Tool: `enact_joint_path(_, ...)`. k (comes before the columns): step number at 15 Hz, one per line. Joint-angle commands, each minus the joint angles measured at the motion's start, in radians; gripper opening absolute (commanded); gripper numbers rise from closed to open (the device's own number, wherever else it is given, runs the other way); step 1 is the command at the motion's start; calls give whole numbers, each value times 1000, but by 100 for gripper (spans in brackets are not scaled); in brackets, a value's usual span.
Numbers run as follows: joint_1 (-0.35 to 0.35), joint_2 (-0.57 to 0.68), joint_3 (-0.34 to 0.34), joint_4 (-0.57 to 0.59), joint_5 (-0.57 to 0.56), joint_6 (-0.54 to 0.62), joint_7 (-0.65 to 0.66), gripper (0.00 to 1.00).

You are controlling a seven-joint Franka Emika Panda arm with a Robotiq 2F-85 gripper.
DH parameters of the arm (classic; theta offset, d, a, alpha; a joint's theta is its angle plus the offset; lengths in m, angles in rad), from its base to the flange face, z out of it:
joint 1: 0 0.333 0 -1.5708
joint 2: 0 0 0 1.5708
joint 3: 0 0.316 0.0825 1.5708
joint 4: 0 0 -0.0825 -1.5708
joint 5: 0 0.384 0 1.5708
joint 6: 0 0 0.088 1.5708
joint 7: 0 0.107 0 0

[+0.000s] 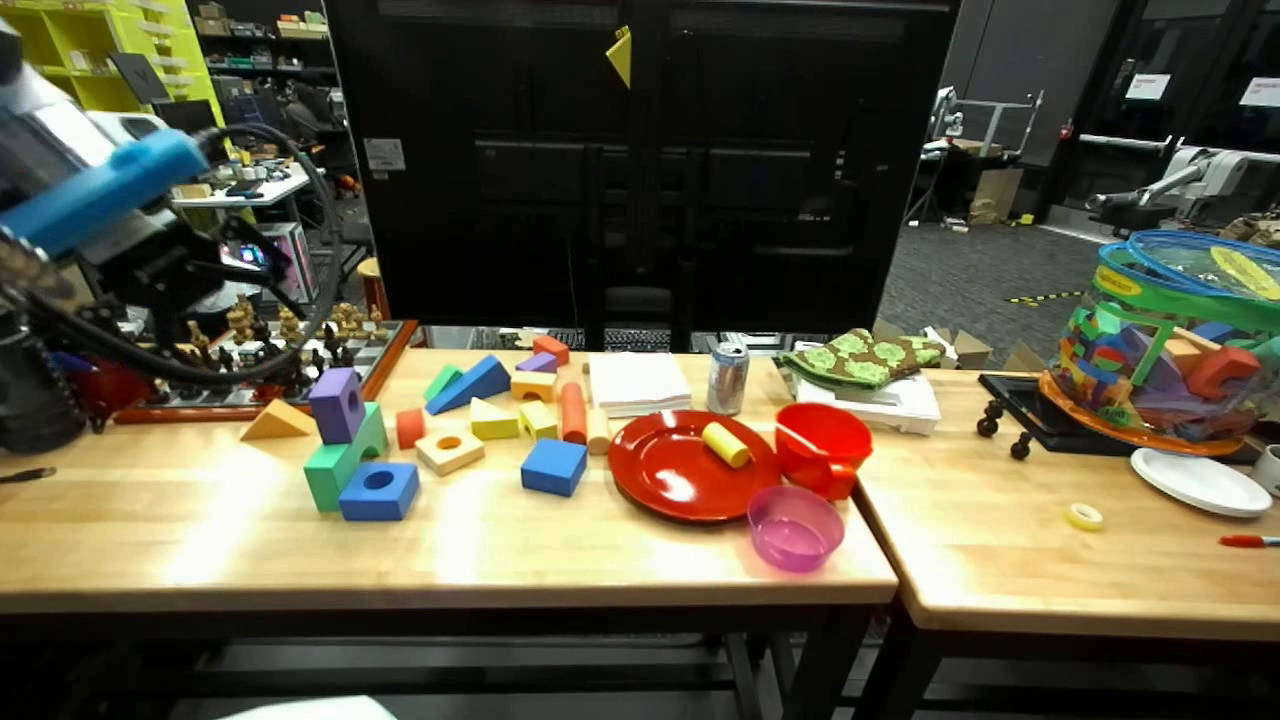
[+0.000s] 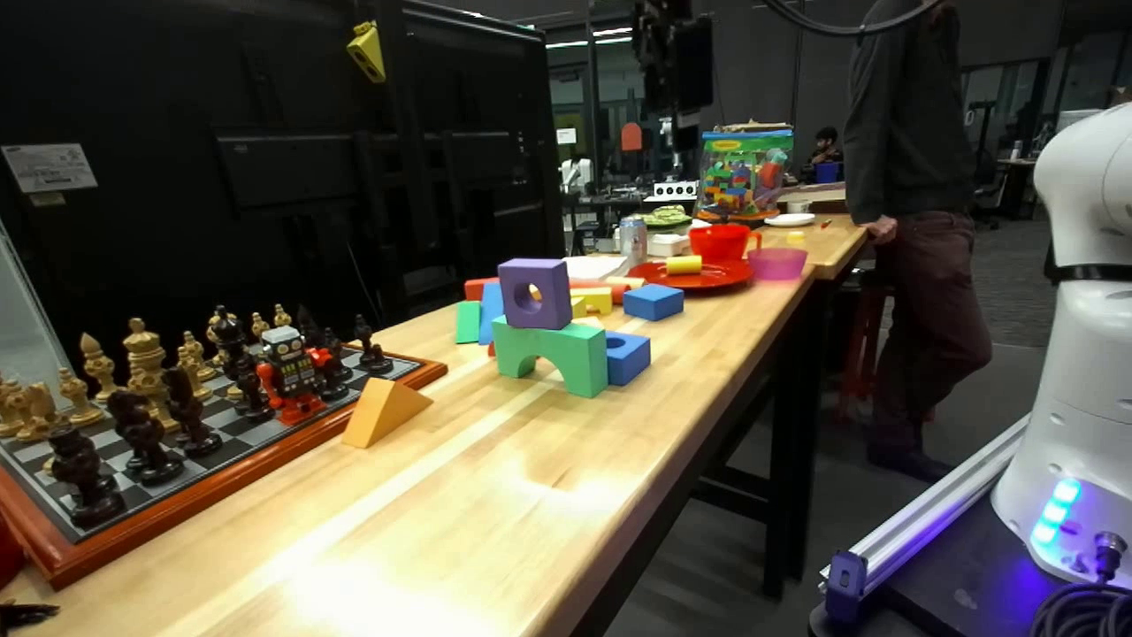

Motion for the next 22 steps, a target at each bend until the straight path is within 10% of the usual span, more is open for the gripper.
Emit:
enact_joint_path(1,-82,-131,-96,-132,55,91,-182,100)
enact_joint_path(13,-326,-53,-300,-259,76,298,-779,100)
enact_joint_path(22,-398,114,-247,-185,75,270,-1121,100)
